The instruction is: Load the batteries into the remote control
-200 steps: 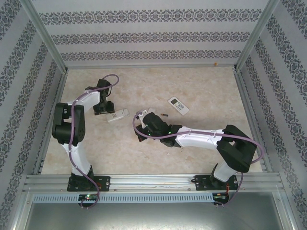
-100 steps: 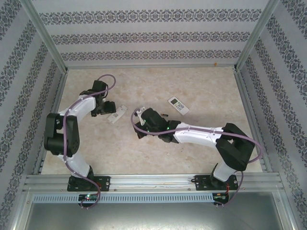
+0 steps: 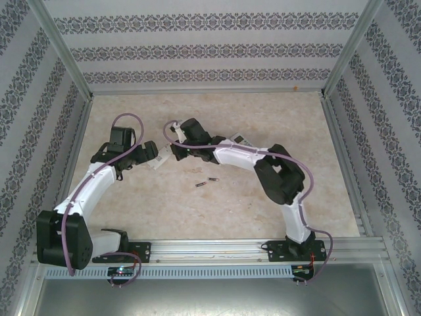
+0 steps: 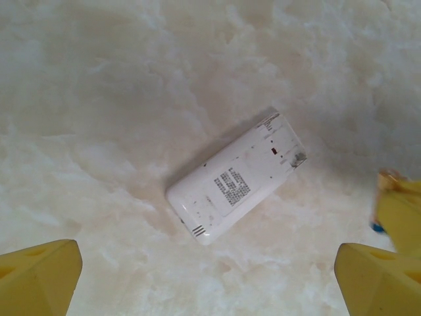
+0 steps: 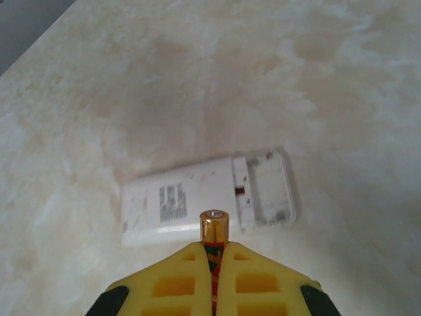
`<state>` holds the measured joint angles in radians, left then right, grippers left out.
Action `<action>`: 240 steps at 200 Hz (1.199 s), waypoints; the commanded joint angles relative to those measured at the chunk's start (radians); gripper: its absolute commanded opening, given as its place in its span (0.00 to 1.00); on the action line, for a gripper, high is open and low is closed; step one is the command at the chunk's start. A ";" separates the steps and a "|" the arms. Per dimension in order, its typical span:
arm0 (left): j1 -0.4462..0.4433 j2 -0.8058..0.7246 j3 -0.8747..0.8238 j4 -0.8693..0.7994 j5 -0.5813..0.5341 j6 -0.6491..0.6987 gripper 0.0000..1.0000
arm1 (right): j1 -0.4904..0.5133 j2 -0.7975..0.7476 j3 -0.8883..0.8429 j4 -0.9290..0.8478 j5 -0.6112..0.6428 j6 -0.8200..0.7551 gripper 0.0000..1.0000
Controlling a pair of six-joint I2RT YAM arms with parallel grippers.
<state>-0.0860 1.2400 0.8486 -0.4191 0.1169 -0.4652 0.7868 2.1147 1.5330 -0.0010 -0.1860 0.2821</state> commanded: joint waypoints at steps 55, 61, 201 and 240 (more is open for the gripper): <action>-0.010 0.014 -0.027 0.049 0.037 -0.030 1.00 | -0.015 0.211 0.226 -0.012 0.047 -0.039 0.06; -0.011 0.016 -0.027 0.047 0.038 -0.032 1.00 | -0.013 0.220 0.235 -0.016 0.057 -0.043 0.06; -0.008 0.114 -0.023 -0.005 -0.012 -0.068 1.00 | -0.021 0.222 0.153 -0.016 0.073 0.017 0.04; -0.001 0.197 -0.008 0.057 0.028 -0.072 1.00 | -0.020 0.194 0.096 0.002 0.074 0.023 0.04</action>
<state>-0.0856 1.3914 0.8051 -0.3912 0.1307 -0.5251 0.7742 2.3348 1.6627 0.0204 -0.1322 0.2893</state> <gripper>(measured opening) 0.998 0.058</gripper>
